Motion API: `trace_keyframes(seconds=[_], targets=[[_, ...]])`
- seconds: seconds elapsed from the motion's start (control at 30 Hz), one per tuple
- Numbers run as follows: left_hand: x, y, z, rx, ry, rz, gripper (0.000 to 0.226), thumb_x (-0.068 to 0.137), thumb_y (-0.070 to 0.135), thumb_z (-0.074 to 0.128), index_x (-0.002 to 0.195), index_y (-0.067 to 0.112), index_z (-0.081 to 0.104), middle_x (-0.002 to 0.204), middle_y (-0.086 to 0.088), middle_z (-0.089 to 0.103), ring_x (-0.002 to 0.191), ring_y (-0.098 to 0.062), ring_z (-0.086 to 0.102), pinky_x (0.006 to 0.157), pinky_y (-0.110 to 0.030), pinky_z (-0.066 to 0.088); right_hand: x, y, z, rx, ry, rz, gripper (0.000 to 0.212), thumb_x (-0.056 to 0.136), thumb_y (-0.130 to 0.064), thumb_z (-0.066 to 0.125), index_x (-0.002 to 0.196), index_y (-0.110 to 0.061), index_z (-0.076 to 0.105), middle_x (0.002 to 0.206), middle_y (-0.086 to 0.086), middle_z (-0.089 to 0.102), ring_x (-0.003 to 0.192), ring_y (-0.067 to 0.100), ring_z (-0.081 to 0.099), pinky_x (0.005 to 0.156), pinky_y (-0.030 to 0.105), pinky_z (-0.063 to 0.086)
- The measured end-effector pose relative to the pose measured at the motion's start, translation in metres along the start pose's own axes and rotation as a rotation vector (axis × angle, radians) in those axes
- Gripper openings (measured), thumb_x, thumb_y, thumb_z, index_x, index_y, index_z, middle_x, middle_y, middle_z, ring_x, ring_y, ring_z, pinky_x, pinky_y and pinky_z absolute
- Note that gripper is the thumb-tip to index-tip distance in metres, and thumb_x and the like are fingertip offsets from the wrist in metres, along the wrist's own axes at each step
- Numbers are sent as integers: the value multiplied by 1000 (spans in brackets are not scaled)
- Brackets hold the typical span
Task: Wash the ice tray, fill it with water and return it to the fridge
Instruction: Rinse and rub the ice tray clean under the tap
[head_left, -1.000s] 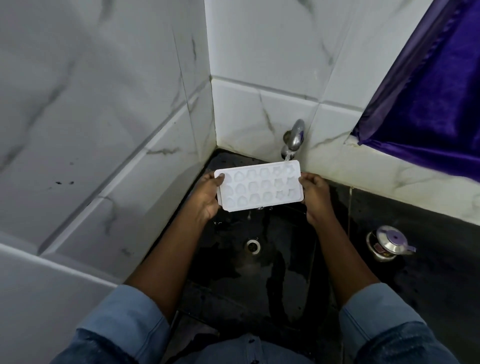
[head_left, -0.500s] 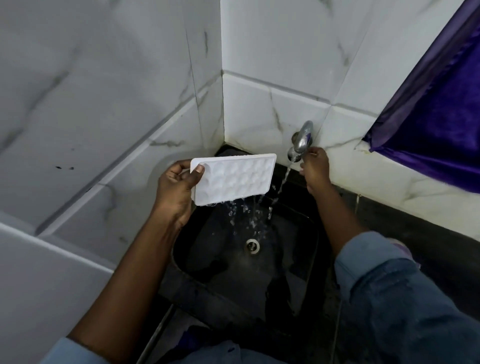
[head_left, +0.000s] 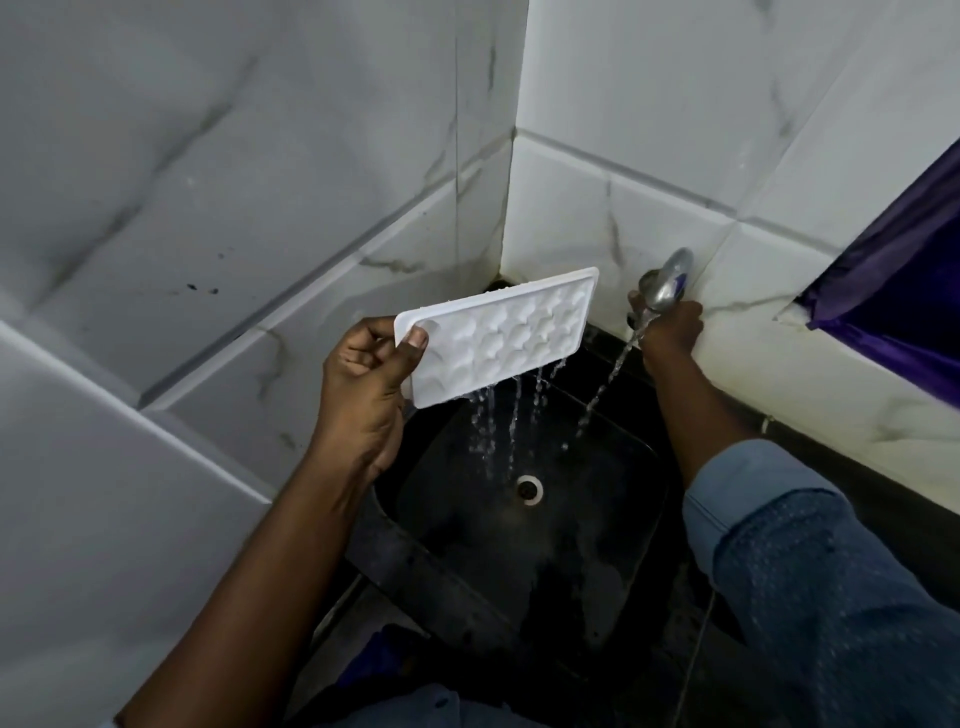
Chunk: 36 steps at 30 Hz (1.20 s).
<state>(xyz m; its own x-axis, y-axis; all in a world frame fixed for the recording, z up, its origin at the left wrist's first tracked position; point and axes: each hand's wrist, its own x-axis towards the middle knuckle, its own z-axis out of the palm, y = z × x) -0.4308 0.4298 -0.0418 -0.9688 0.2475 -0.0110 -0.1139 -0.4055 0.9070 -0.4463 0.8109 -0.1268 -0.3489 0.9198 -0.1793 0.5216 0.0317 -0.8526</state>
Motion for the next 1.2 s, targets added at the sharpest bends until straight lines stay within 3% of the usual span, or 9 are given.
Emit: trace_keyframes(seconds=[0.13, 0.2, 0.33, 0.57, 0.67, 0.83, 0.93, 1.07, 1.2], targets=[[-11, 2, -2, -45, -18, 30, 25, 91, 7, 72, 80, 28, 78, 87, 4, 81, 83, -10, 77, 69, -27, 62, -2, 5, 5, 52, 0, 50, 60, 92, -26, 77, 139, 1, 52, 144, 20, 57, 124, 36, 61, 105, 43, 52], [-15, 4, -1, -55, -28, 49, 23, 90, 7, 74, 80, 28, 78, 88, 6, 80, 85, -9, 76, 75, -26, 61, 1, 7, 4, 124, -19, 88, 49, 93, -19, 75, 135, 1, 61, 135, 18, 66, 117, 32, 67, 103, 45, 55], [-19, 4, -1, -124, -26, 42, 17, 84, 8, 75, 80, 24, 77, 89, 4, 80, 86, -11, 75, 82, -27, 61, -4, 5, 1, 328, -52, 182, 30, 91, -4, 72, 119, 6, 71, 110, 17, 75, 82, 27, 72, 81, 47, 61], [-20, 2, 1, -89, -57, 65, 24, 89, 4, 74, 82, 26, 79, 92, 5, 81, 90, -10, 76, 84, -24, 59, -16, 3, -11, 521, -175, 235, 26, 94, 0, 68, 118, 12, 68, 88, 17, 72, 62, 26, 64, 63, 40, 55], [-19, 1, 0, -81, -95, 72, 24, 88, 2, 73, 83, 25, 79, 108, -4, 82, 106, -18, 76, 90, -27, 58, -18, 6, -21, 511, -257, 249, 30, 99, -8, 64, 125, 6, 65, 100, 17, 72, 66, 25, 64, 63, 37, 57], [-17, 5, -1, -106, -174, 62, 18, 84, 9, 84, 81, 26, 79, 116, -10, 80, 120, -22, 73, 94, -27, 58, -31, 8, -38, 574, -293, 352, 38, 104, -18, 52, 140, -8, 59, 128, 7, 66, 113, 30, 62, 104, 44, 52], [-14, 10, 0, -125, -221, 70, 12, 79, 18, 88, 82, 25, 79, 116, -9, 81, 121, -21, 72, 92, -26, 59, -50, 3, -56, 672, -193, 346, 37, 103, -18, 52, 137, -7, 61, 123, 7, 68, 113, 29, 65, 92, 38, 52], [-11, 18, 3, -131, -269, 62, 19, 72, 32, 94, 82, 26, 78, 117, -9, 80, 126, -23, 70, 95, -32, 60, -100, 0, -86, 699, -152, 160, 27, 98, -21, 59, 120, -9, 69, 98, 5, 73, 86, 23, 68, 72, 31, 51], [-11, 23, 11, -136, -320, 72, 18, 73, 32, 93, 82, 27, 79, 115, -7, 81, 123, -21, 72, 91, -31, 61, -152, -7, -113, 621, -265, -95, 29, 105, -28, 56, 126, -11, 69, 114, 8, 76, 87, 19, 69, 74, 32, 54]])
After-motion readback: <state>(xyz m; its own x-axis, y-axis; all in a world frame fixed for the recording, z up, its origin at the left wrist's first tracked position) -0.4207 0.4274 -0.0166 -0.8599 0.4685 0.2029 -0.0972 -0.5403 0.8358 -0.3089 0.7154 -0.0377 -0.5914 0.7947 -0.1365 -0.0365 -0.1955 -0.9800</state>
